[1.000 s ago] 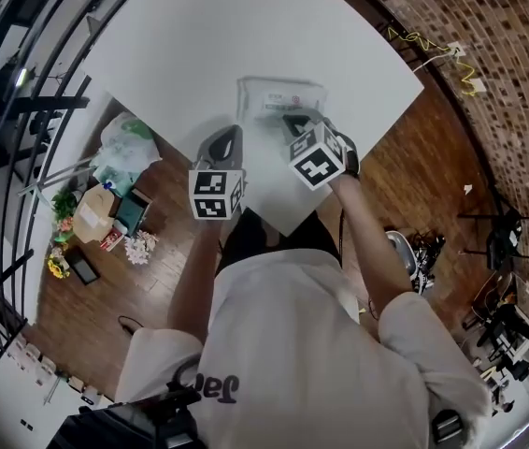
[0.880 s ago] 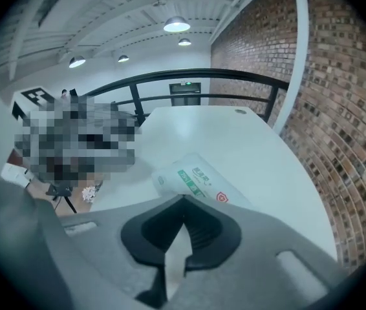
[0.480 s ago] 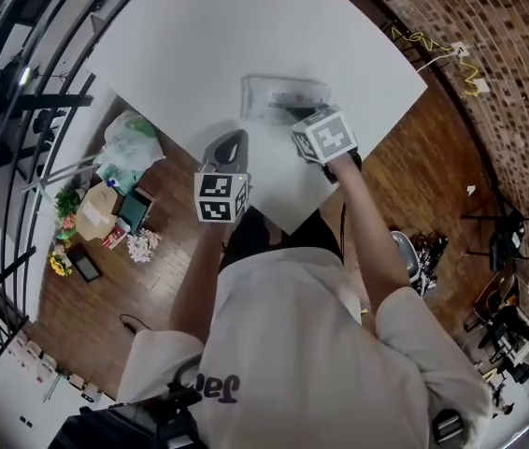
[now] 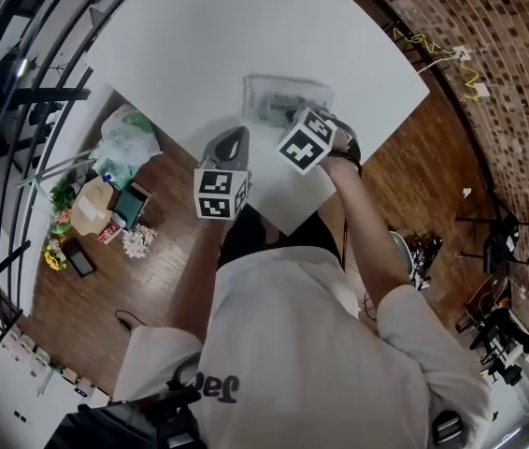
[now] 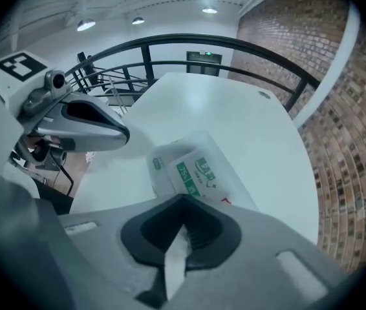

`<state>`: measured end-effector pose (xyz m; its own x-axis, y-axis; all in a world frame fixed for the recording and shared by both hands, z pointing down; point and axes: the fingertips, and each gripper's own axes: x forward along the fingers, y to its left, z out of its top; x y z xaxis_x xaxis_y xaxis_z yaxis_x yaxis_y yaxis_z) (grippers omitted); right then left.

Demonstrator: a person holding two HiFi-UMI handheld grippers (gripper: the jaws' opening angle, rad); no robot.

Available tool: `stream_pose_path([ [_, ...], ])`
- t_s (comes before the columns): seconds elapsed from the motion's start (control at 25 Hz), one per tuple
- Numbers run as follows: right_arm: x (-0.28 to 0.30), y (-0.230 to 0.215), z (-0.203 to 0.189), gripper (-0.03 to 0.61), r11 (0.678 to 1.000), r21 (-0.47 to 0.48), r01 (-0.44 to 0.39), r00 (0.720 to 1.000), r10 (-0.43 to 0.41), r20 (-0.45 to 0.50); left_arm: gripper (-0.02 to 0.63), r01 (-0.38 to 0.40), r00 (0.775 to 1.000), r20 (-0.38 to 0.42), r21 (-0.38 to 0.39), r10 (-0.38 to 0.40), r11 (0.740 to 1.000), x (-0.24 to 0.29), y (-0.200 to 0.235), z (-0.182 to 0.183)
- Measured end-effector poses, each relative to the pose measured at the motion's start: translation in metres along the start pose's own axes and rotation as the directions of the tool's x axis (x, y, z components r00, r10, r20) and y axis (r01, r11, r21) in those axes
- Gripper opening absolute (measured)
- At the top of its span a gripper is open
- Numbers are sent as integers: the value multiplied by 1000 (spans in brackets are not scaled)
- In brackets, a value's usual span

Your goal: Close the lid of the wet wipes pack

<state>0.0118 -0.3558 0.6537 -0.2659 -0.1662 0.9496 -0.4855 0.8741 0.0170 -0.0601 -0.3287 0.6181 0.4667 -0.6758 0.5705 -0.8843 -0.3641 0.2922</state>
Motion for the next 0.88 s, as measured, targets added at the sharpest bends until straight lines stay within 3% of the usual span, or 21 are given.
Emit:
stream_pose_path([
  [0.2, 2, -1, 2, -11, 1000, 12, -11, 1000, 11, -4, 17, -5, 1000, 18, -3, 5, 1000, -6, 12, 7],
  [0.32, 1, 2, 7, -12, 998, 23, 62, 996, -63, 63, 17, -2, 999, 49, 9, 1, 1000, -19, 16, 16],
  [0.44, -3, 11, 0, -12, 983, 36, 179, 964, -182, 194, 17, 19, 995, 92, 36, -22, 999, -39, 10, 27],
  [0.52, -25, 20, -6, -12, 973, 141, 184, 936, -218, 278, 17, 39, 992, 121, 57, -45, 998, -55, 1, 34],
  [0.56, -45, 24, -5, -12, 959, 227, 171, 911, -242, 335, 17, 49, 988, 141, 68, -58, 997, -63, -4, 39],
  [0.64, -94, 30, -1, -12, 913, 372, 168, 833, -333, 442, 17, 64, 979, 186, 97, -81, 993, -84, -13, 47],
  [0.8, -175, 55, -19, -14, 804, 483, 347, 661, -575, 483, 17, 73, 958, 258, 196, -123, 978, -130, -40, 50],
  [0.88, -207, 64, -20, -14, 767, 541, 347, 580, -628, 519, 17, 67, 938, 316, 245, -145, 967, -149, -52, 65],
])
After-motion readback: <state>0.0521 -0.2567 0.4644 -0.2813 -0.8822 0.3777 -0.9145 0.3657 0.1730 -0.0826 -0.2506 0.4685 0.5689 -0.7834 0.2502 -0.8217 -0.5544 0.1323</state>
